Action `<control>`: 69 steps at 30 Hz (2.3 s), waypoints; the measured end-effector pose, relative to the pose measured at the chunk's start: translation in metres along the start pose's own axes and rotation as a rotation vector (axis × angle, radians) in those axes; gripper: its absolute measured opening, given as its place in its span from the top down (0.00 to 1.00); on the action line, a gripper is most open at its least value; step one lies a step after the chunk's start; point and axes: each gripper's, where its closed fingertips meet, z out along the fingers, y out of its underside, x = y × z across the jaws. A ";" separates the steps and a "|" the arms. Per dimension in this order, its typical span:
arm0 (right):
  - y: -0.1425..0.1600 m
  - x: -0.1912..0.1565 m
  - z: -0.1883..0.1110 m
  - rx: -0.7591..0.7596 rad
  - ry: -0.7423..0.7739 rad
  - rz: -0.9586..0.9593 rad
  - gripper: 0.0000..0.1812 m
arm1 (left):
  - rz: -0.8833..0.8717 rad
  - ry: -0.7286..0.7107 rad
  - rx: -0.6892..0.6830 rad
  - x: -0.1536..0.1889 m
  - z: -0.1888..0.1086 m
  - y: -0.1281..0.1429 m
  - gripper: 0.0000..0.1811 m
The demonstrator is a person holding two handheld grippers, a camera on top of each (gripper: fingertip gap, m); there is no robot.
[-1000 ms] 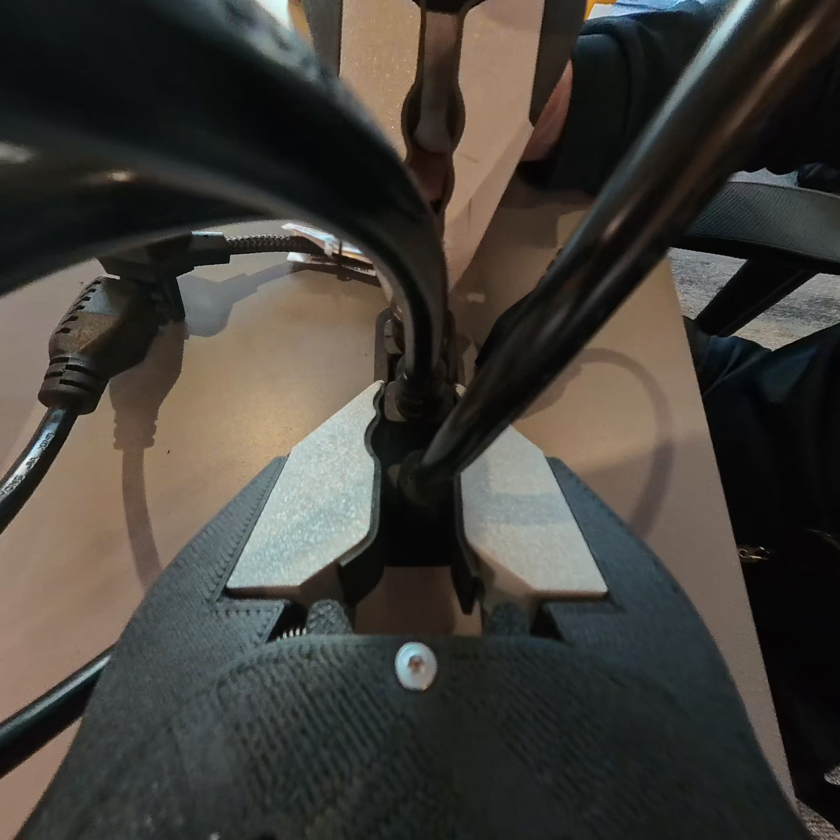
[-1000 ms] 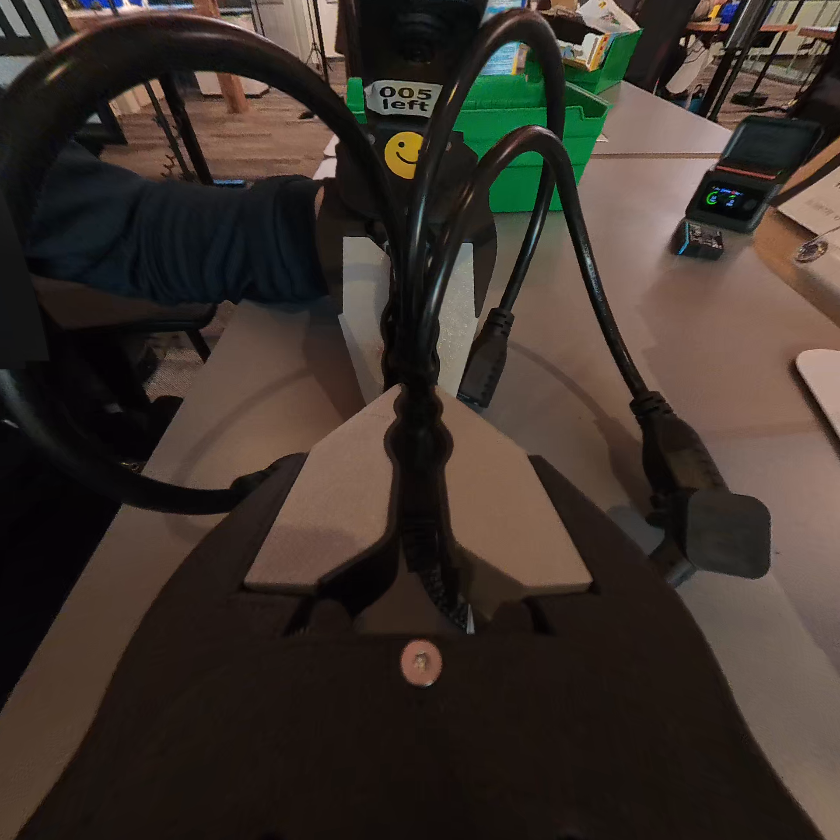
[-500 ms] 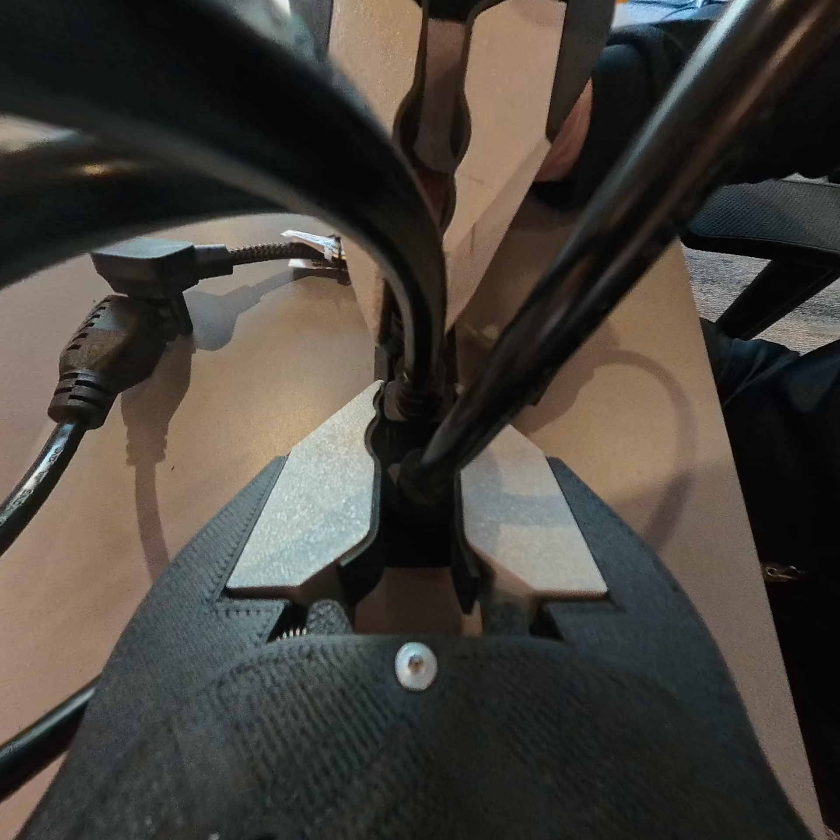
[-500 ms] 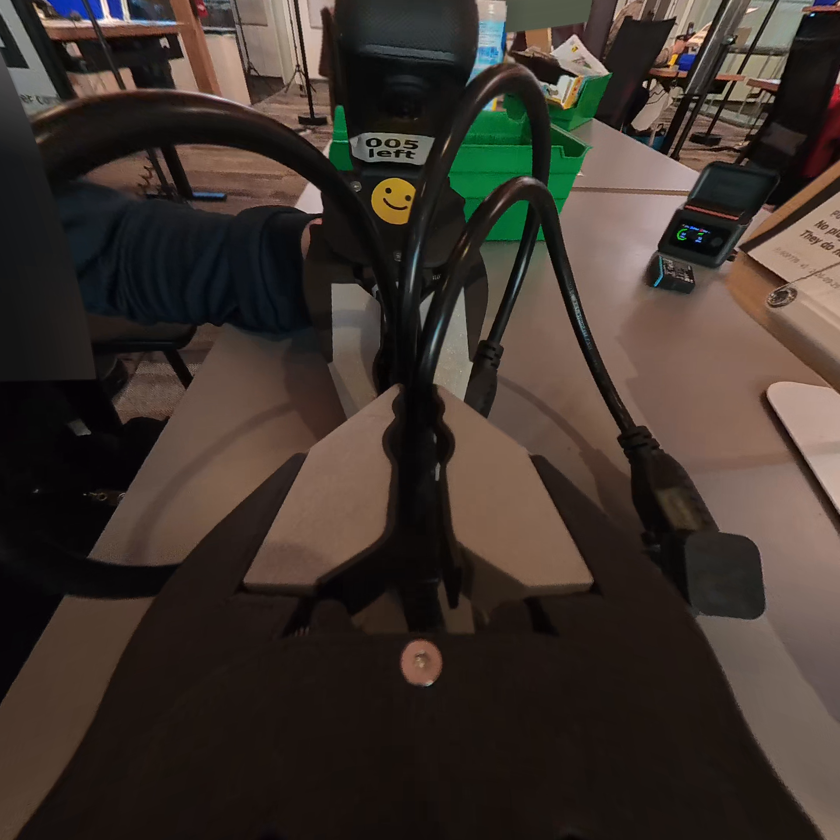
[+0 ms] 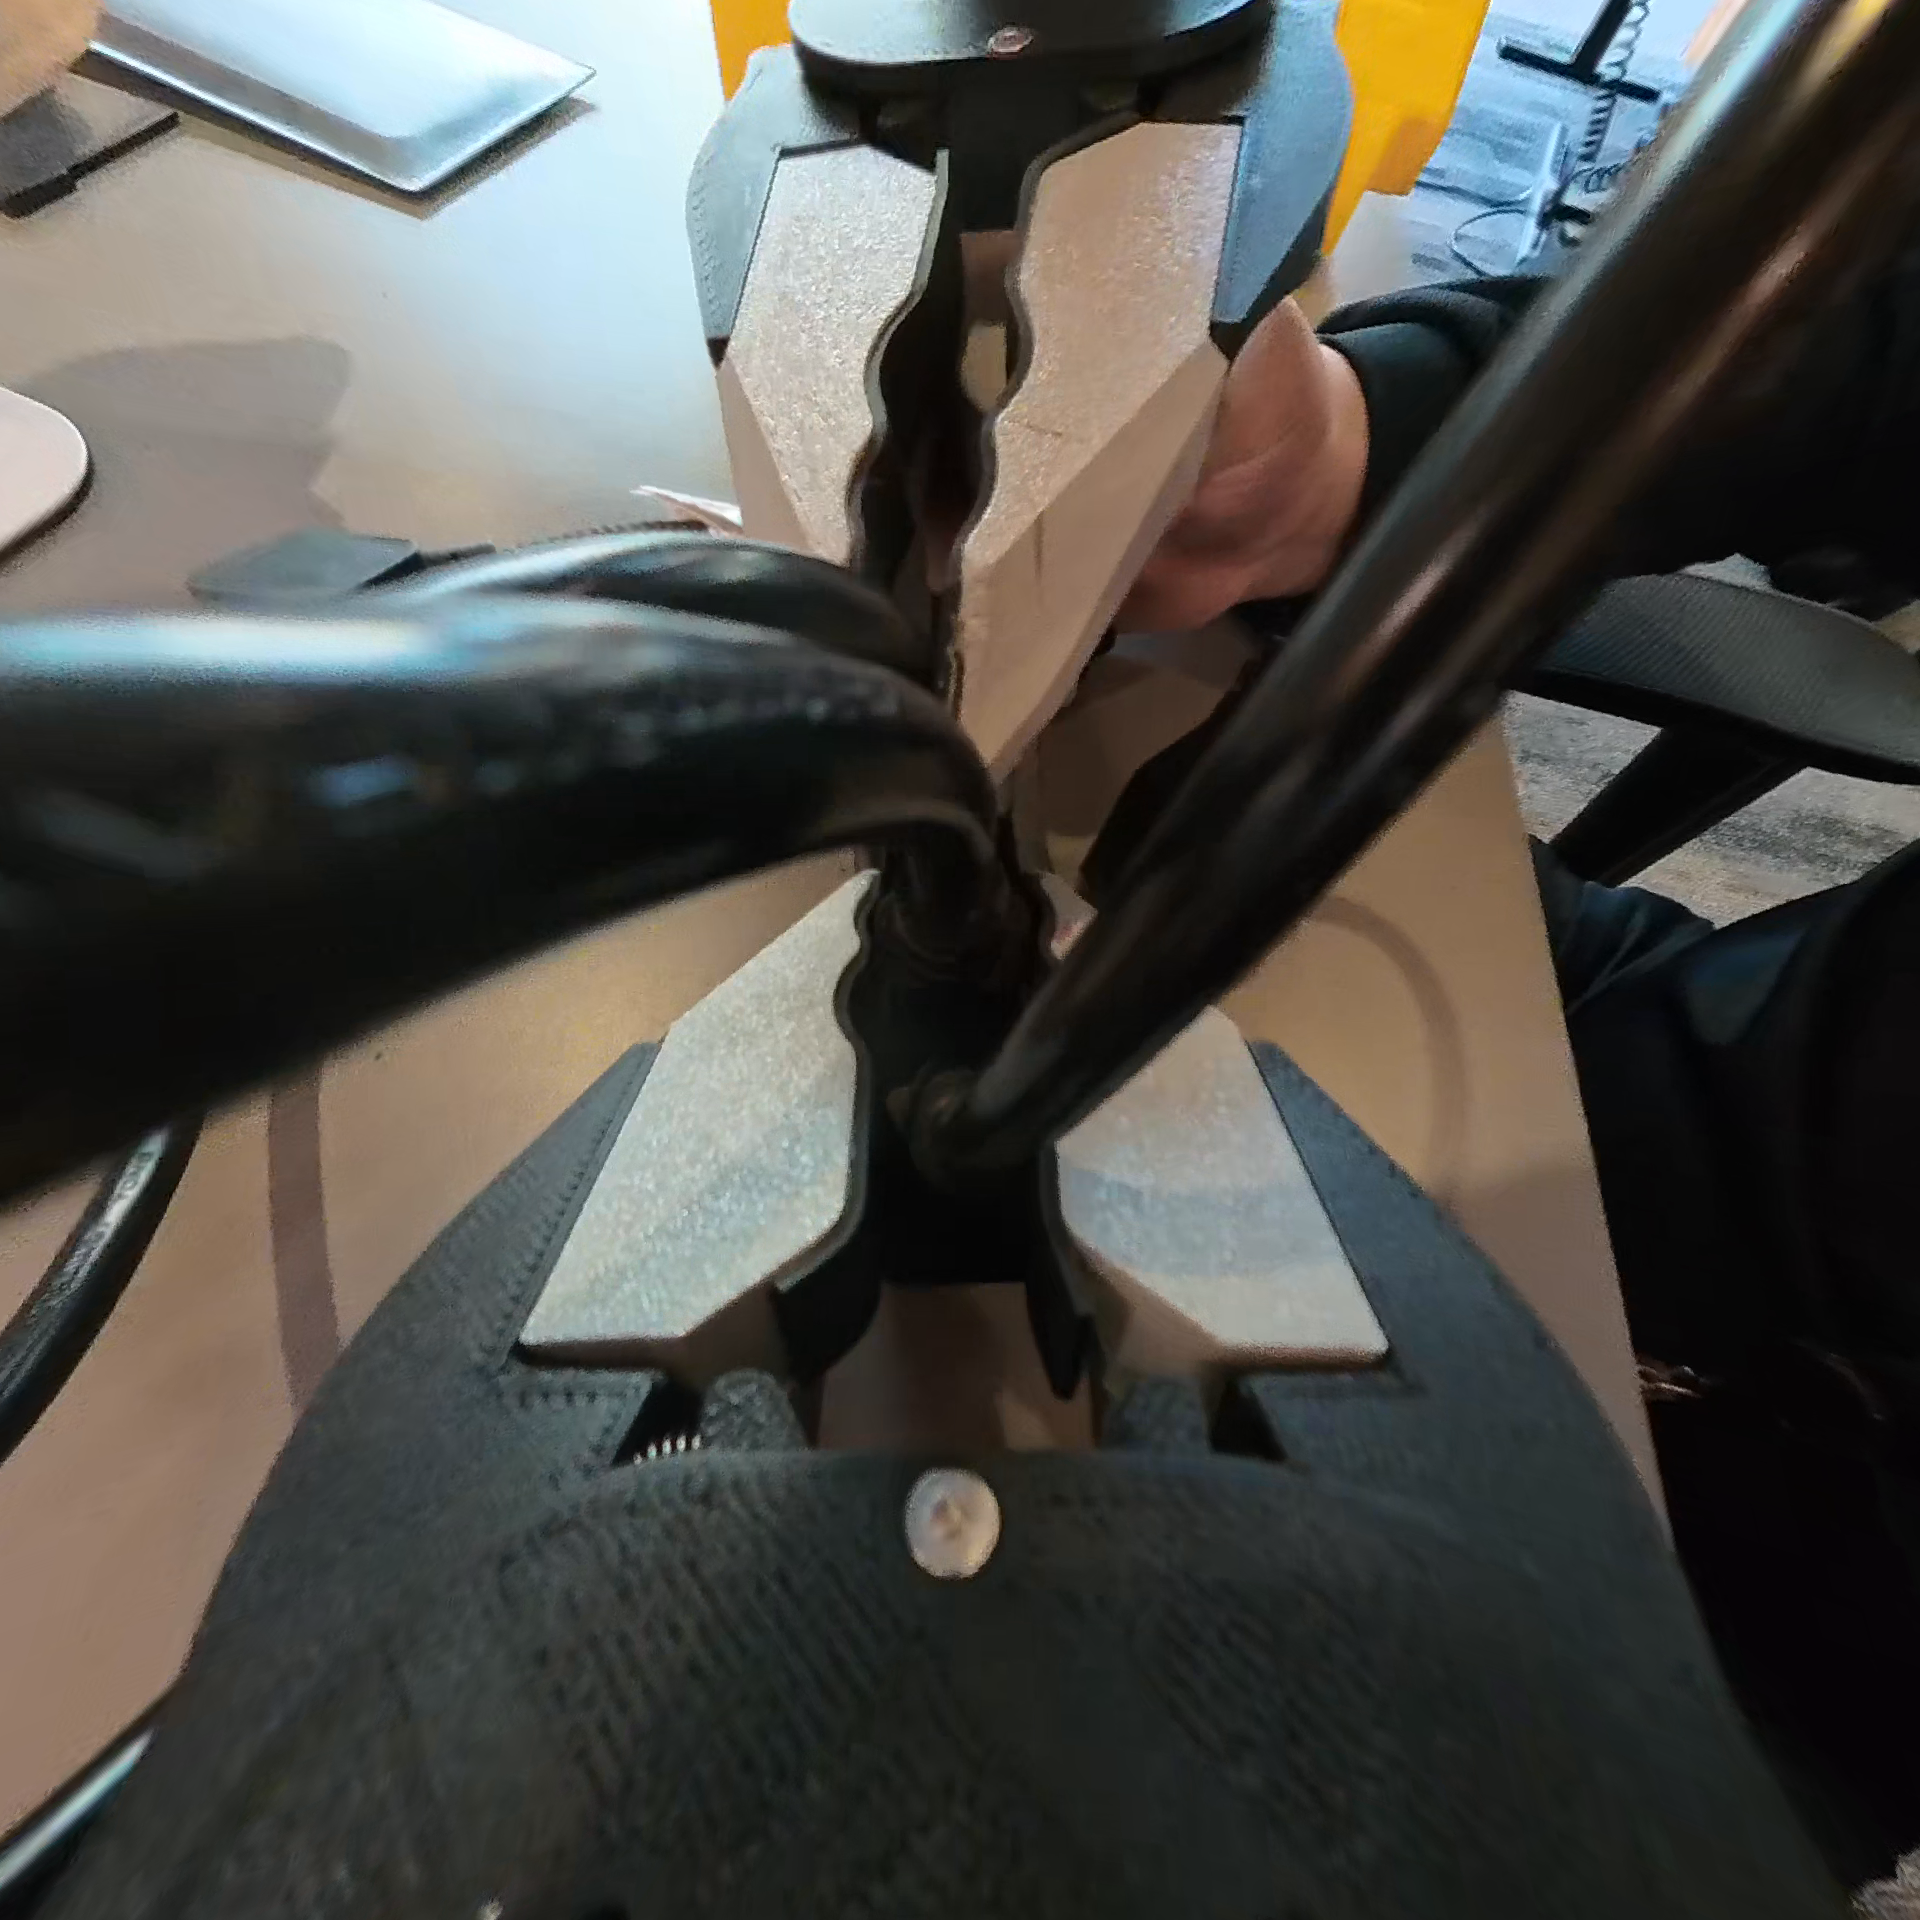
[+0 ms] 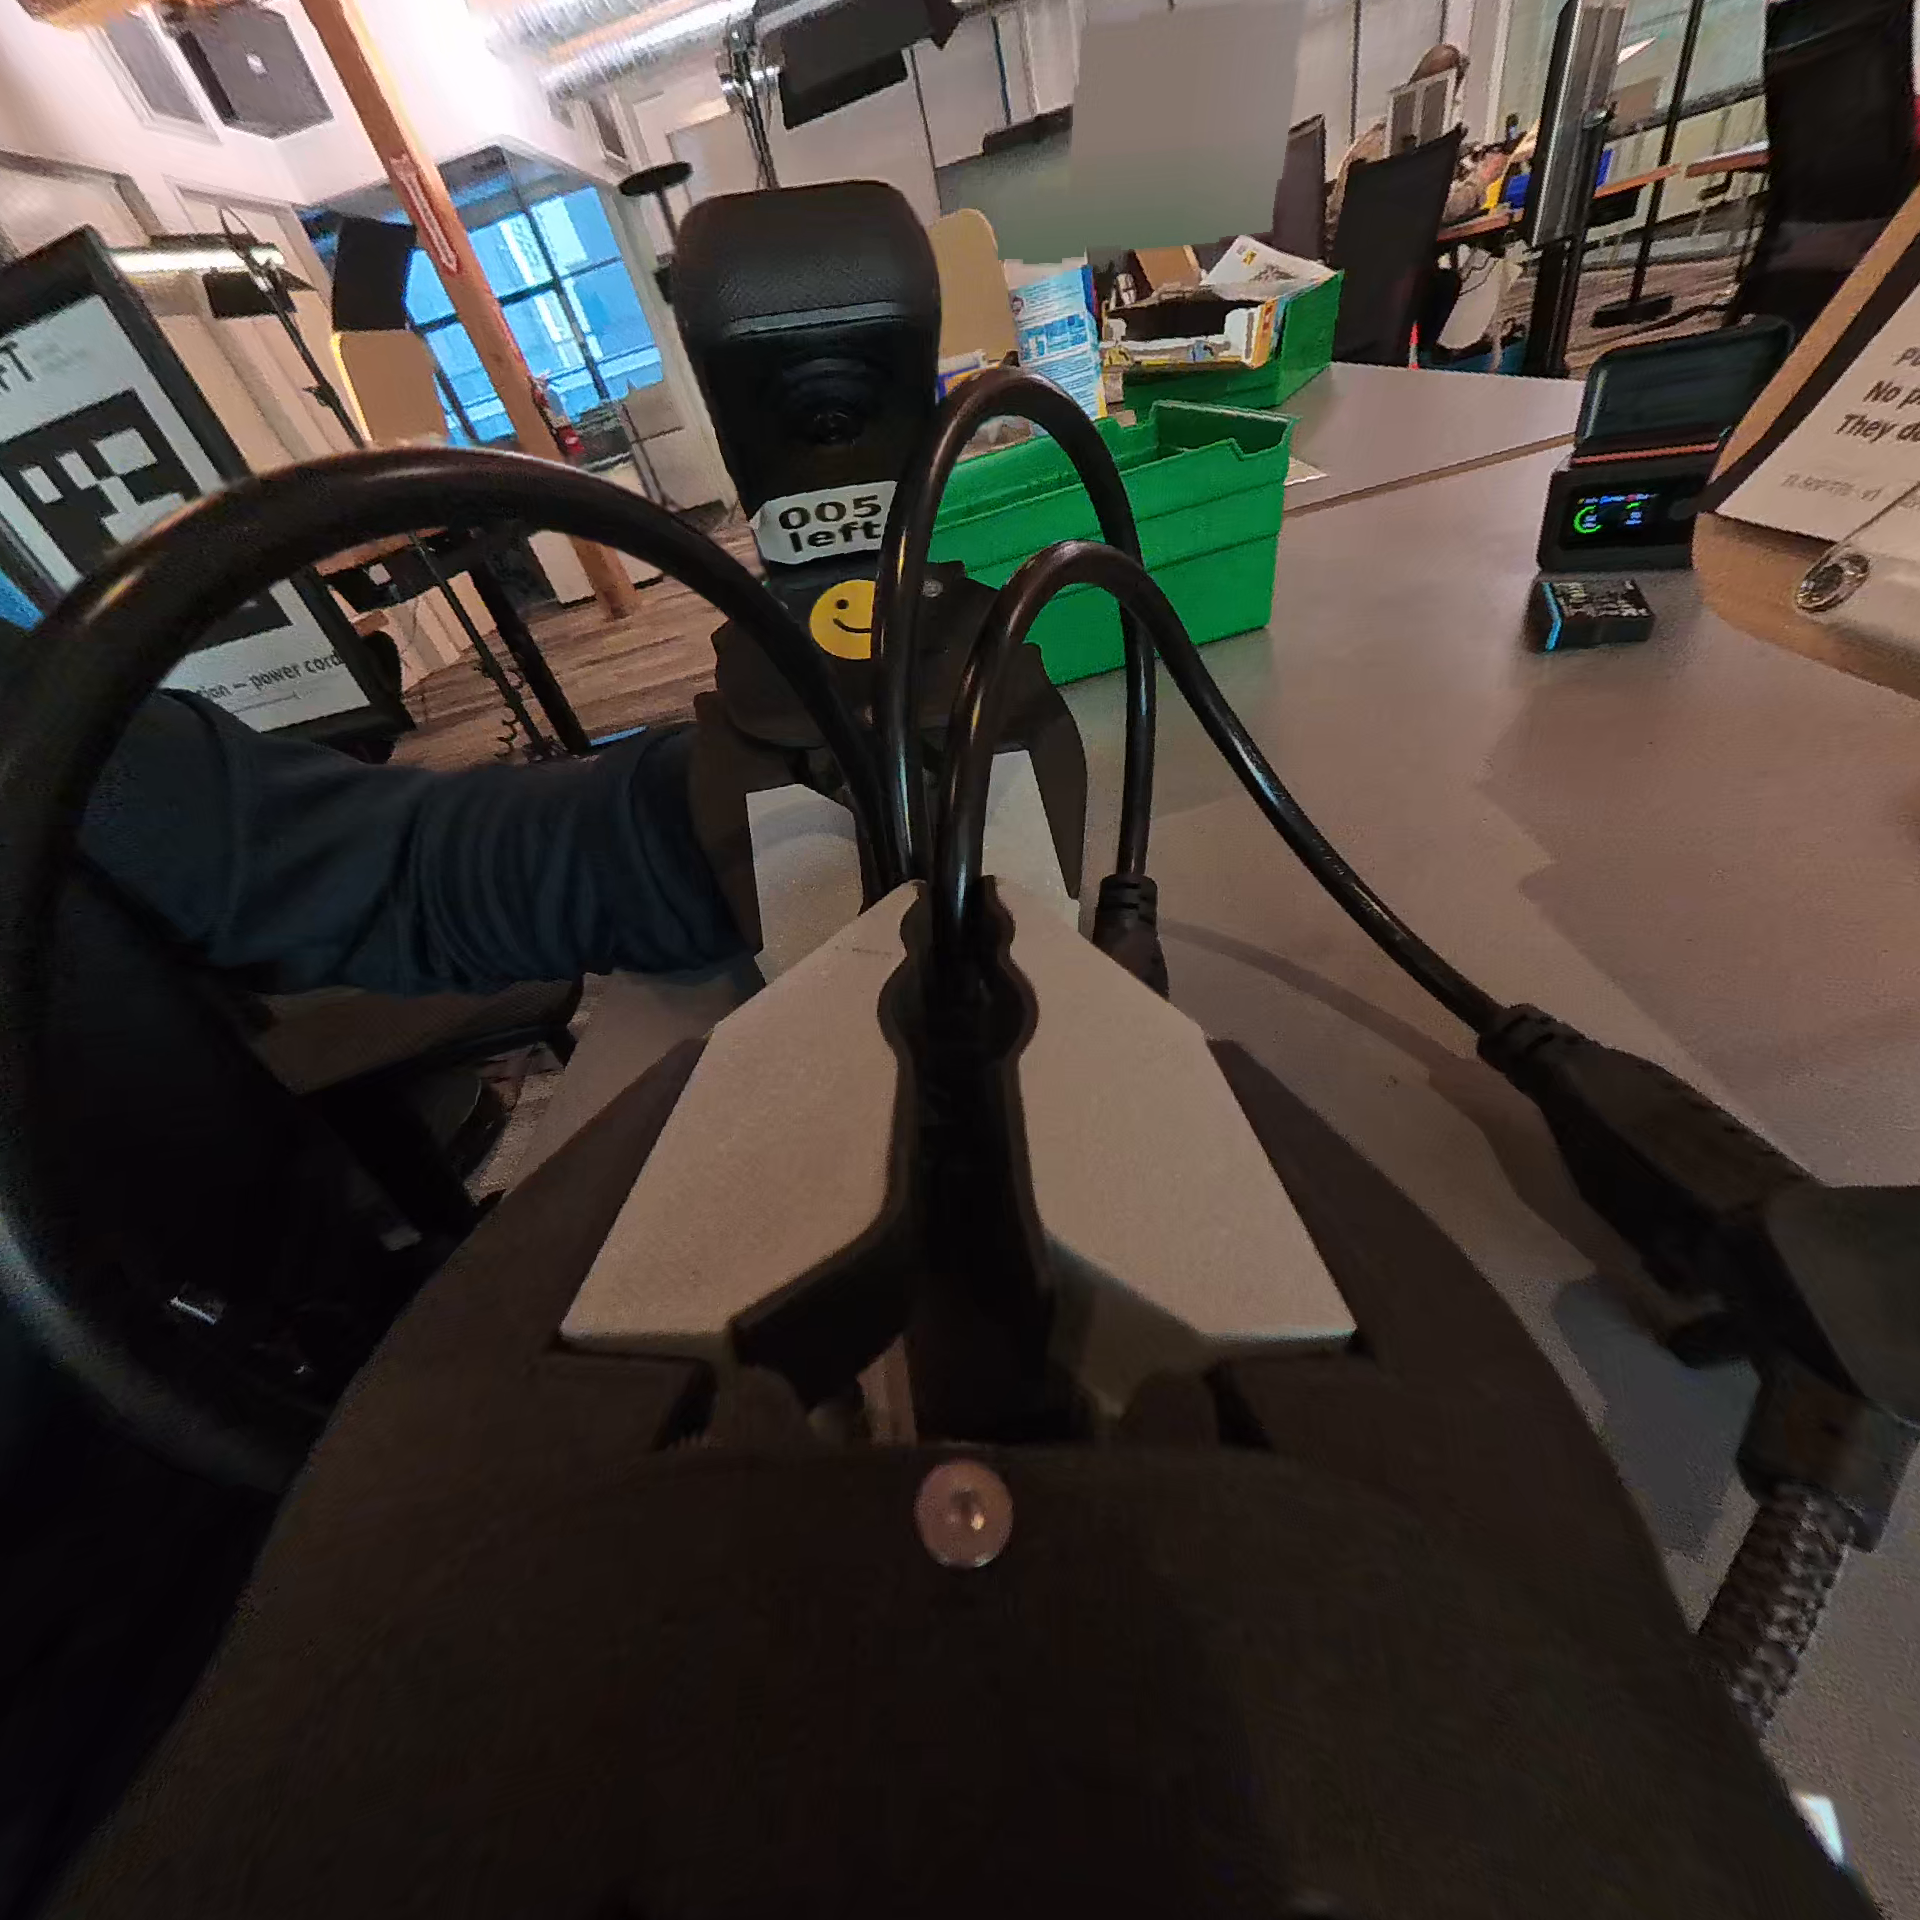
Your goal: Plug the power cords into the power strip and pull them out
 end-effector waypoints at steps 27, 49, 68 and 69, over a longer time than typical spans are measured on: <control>-0.009 -0.006 -0.010 -0.007 -0.016 -0.084 0.97 | 0.101 -0.050 -0.075 -0.004 0.003 0.012 0.86; 0.000 -0.007 -0.007 -0.133 0.085 -0.216 0.98 | 0.047 -0.016 0.005 0.002 0.002 -0.002 0.87; 0.017 0.006 -0.013 -0.248 0.130 -0.305 0.96 | 0.096 -0.102 -0.072 -0.010 0.006 0.008 0.86; 0.019 0.006 -0.013 -0.254 0.128 -0.302 0.96 | 0.097 -0.103 -0.073 -0.010 0.006 0.008 0.86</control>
